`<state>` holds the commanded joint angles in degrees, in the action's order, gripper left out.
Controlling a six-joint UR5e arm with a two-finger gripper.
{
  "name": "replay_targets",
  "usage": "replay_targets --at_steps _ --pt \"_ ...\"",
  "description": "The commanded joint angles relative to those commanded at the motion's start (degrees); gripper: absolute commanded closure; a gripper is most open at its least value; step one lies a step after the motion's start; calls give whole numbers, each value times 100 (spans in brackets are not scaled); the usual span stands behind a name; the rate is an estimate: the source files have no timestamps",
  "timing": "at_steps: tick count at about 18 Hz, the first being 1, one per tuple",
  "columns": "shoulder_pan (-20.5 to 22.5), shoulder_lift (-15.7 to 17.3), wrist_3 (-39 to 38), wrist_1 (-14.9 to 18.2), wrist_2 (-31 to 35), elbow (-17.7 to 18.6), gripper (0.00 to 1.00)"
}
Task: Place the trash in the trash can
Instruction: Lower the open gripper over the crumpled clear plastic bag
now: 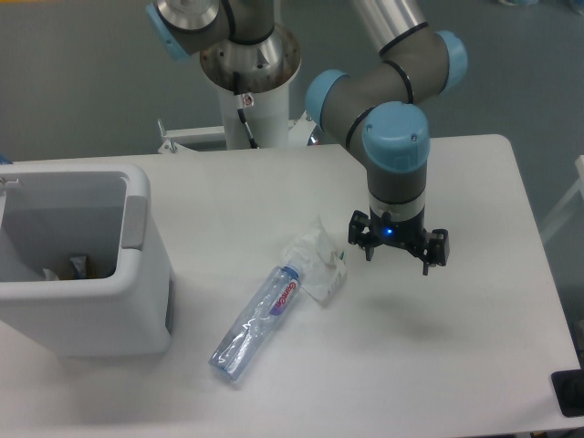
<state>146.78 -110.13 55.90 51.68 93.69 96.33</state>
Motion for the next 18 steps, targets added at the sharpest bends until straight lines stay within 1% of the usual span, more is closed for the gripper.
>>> replay_targets --at_steps 4,9,13,14,16,18 --pt "-9 -9 0 -9 -9 44 0" --pt "-105 18 0 -35 -18 369 0" --pt "-263 132 -9 -61 -18 747 0" --pt "-368 132 0 -62 -9 799 0" --pt "-439 123 0 -62 -9 949 0" --pt "-510 44 26 -70 -9 984 0"
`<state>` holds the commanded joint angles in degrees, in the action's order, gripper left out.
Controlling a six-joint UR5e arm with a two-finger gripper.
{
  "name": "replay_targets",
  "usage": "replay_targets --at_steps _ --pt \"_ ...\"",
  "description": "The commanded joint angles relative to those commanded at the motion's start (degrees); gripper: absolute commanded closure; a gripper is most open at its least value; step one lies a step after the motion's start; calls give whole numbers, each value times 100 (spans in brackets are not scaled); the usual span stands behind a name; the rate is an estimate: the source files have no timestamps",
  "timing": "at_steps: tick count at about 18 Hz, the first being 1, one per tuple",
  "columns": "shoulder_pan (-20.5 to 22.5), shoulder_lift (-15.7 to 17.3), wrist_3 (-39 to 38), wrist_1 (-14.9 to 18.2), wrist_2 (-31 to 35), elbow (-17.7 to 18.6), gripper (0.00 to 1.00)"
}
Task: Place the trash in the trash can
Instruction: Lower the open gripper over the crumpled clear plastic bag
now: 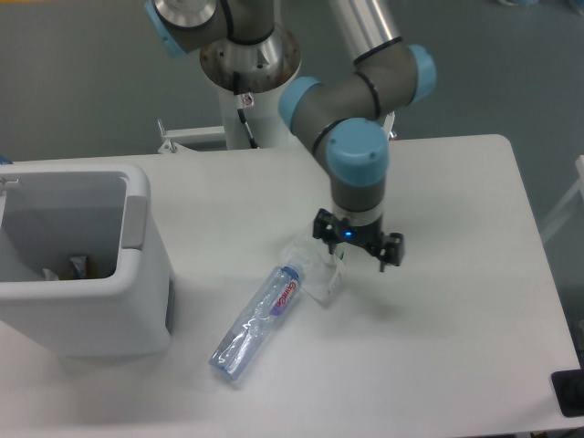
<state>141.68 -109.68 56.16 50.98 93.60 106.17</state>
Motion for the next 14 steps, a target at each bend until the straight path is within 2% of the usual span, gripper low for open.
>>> replay_targets --at_steps 5,7,9,11,12,13,14 --pt "-9 -246 88 -9 0 -61 0" --pt "-9 -369 62 -140 9 -140 1" --pt "-18 -448 27 -350 9 -193 10" --pt "-9 -475 27 -448 9 -211 25" --pt "-18 -475 18 -448 17 -220 39" --pt "-18 -475 18 -440 18 -211 67" --pt "-18 -466 27 -448 9 -202 90"
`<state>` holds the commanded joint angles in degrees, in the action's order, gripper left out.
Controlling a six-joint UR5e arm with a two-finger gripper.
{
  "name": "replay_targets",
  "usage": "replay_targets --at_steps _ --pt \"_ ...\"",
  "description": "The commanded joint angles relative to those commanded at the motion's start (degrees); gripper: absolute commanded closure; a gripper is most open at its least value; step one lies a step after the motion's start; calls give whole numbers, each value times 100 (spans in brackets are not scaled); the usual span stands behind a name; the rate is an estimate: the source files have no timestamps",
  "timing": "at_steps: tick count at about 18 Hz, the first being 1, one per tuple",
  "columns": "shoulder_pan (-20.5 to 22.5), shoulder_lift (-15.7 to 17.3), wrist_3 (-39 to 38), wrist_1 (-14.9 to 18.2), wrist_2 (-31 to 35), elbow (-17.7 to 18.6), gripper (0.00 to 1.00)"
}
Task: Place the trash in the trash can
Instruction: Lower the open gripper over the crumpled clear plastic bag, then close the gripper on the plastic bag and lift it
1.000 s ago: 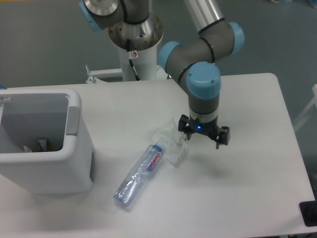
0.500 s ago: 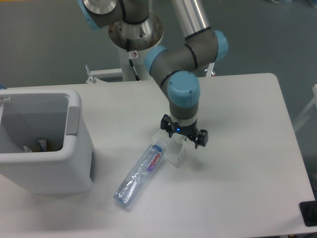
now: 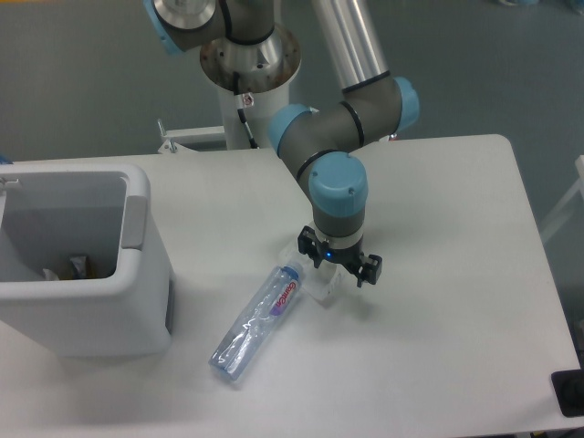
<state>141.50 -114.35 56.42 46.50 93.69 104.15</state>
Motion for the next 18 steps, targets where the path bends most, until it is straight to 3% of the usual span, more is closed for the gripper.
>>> replay_targets --at_steps 1,9,14,18 --pt "9 0 9 0 0 0 100" --pt "9 26 0 9 -26 -26 100" --pt "61 298 -44 44 -105 -245 100" --pt "175 360 -815 35 -876 -605 100"
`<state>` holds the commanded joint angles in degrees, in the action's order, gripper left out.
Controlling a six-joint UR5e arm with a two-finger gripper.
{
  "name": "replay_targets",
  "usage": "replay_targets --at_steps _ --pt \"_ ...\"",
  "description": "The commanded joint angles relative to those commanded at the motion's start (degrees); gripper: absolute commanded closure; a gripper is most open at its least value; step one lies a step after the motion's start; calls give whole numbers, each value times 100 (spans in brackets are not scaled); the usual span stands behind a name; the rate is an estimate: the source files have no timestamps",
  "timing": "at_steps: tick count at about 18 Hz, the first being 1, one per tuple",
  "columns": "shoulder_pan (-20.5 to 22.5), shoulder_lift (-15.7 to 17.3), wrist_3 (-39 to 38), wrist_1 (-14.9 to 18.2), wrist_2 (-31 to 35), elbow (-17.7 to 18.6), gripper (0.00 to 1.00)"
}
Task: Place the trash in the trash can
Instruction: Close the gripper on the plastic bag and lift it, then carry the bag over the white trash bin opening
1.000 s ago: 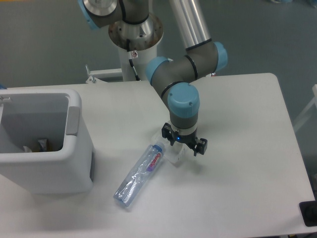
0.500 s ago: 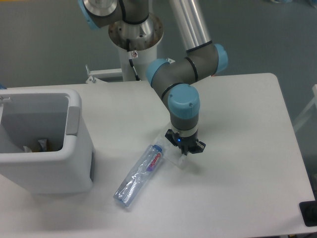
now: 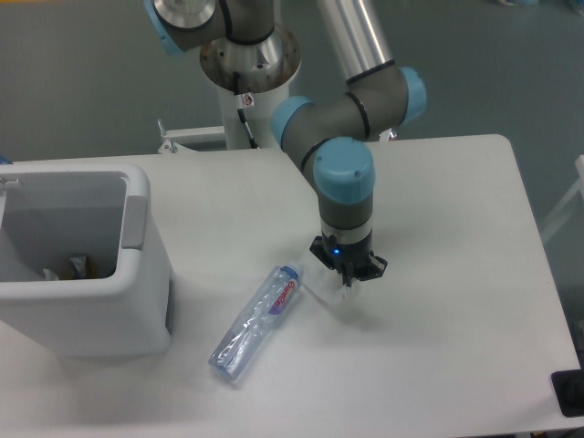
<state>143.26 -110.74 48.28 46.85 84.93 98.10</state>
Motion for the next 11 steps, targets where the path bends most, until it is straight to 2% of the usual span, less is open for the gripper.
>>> replay_targets --at_steps 4,8,11 --pt "79 228 -617 0 -1152 -326 100" --pt "45 579 -872 0 -1812 -387 100" --pt "-17 896 -1249 0 -2470 -589 100"
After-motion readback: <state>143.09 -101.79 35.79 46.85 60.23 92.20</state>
